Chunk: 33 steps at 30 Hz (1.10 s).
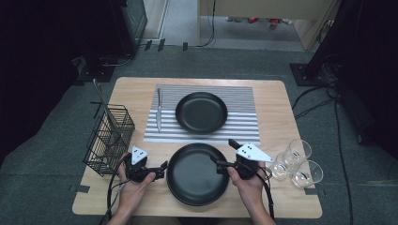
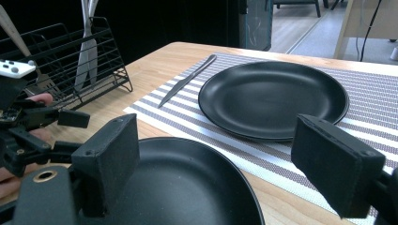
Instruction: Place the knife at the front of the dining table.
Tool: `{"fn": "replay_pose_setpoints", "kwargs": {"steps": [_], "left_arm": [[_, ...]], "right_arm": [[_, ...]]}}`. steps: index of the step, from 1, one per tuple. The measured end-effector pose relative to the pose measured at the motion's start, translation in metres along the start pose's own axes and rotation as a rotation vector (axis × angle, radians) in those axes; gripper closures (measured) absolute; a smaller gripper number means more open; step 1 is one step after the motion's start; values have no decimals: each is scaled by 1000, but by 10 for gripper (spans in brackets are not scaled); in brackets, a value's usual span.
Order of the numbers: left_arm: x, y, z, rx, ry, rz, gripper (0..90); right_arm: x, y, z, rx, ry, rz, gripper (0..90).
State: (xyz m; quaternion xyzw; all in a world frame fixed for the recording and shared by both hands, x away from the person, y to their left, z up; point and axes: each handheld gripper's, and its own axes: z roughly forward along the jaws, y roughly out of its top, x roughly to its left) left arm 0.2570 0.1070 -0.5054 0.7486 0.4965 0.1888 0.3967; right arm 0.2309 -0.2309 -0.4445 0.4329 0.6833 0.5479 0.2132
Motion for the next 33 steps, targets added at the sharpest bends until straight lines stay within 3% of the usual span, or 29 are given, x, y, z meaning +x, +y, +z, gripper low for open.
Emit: {"fn": "replay_pose_setpoints", "kwargs": {"steps": [10, 23, 29, 33], "left_arm": [[-4, -13, -8, 24, -5, 16, 0], [-7, -23, -14, 80, 26, 49, 0], [-9, -26, -11, 131, 54, 65, 0], [-12, -27, -9, 137, 77, 84, 0]], "right_arm": [[5, 6, 6, 3, 28, -7, 158], [16, 19, 14, 2, 67, -19, 159], [18, 22, 18, 6, 83, -13, 159], [20, 22, 20, 11, 90, -16, 159]]}}
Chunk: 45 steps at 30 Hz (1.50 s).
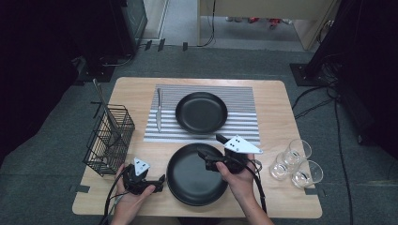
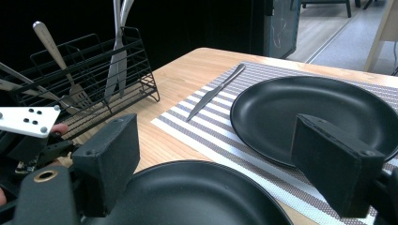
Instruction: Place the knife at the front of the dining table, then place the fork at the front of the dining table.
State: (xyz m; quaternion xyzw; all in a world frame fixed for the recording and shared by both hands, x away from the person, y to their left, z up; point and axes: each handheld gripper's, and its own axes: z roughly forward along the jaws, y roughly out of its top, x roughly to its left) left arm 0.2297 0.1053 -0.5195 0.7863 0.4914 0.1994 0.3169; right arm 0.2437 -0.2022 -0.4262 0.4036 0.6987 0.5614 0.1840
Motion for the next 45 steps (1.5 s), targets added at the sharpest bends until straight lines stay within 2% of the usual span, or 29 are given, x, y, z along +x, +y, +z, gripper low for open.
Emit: {"fn": "replay_pose_setpoints", "kwargs": {"steps": [4, 21, 36, 45], "left_arm": [[-1, -2, 0, -18, 5, -5, 0], [-1, -2, 0, -17, 2, -1, 0], [-1, -2, 0, -18, 3, -4, 0], [0, -2, 0, -15, 4, -4, 0]], "right_arm": [[1, 2, 2, -2, 5, -1, 159], [11, 10, 12, 1, 38, -3, 161], [29, 25, 35, 5, 88, -16, 171], [37, 28, 50, 13, 116, -3, 182]]}}
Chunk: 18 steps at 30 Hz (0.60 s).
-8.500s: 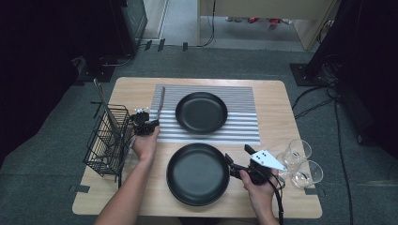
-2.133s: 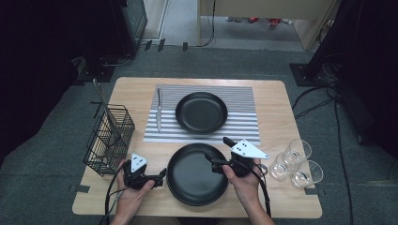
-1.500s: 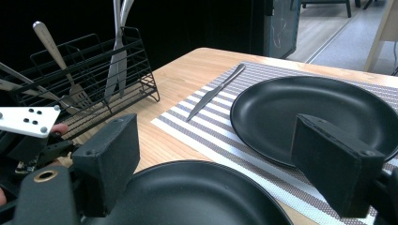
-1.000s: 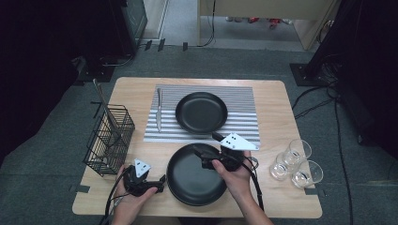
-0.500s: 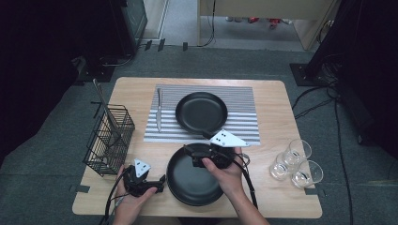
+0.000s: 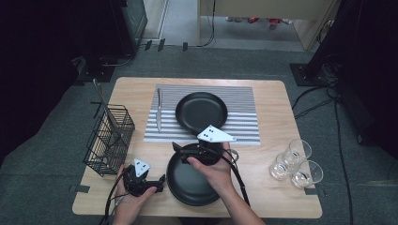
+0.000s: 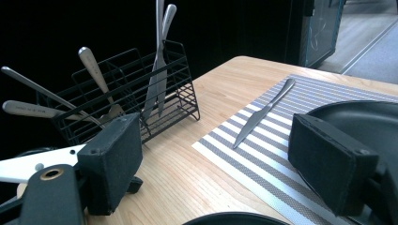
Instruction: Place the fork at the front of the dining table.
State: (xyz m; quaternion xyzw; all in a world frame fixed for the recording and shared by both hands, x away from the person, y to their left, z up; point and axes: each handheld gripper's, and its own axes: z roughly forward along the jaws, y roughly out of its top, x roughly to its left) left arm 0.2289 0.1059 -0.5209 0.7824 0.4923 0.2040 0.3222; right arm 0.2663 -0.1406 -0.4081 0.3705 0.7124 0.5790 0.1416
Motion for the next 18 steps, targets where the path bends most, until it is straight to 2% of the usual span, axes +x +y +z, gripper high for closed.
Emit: {"fn": "replay_pose_setpoints", "kwargs": {"steps": [18], "left_arm": [[0, 0, 0, -1, 0, 0, 0]], "right_arm": [[20, 10, 33, 3, 56, -5, 227]]}}
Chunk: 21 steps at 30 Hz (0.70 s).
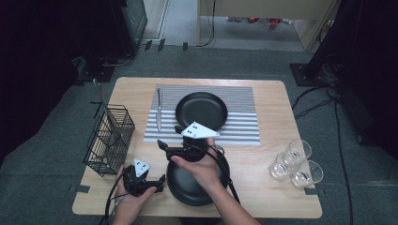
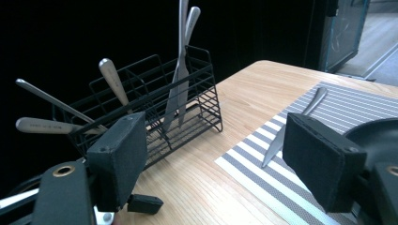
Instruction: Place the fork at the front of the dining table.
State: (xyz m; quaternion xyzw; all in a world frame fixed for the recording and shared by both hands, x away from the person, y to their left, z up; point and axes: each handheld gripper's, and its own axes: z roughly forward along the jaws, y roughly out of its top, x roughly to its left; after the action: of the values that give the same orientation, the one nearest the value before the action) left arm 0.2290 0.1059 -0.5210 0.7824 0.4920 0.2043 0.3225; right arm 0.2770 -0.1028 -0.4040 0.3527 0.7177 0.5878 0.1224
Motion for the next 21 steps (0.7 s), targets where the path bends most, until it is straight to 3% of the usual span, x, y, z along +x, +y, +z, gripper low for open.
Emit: {"fn": "replay_pose_setpoints", "kwargs": {"steps": [15, 21], "left_arm": [[0, 0, 0, 0, -1, 2, 0], [0, 0, 0, 0, 0, 2, 0]], "right_arm": [[13, 5, 21, 7, 47, -13, 293], [19, 7, 31, -3, 87, -13, 368]]}}
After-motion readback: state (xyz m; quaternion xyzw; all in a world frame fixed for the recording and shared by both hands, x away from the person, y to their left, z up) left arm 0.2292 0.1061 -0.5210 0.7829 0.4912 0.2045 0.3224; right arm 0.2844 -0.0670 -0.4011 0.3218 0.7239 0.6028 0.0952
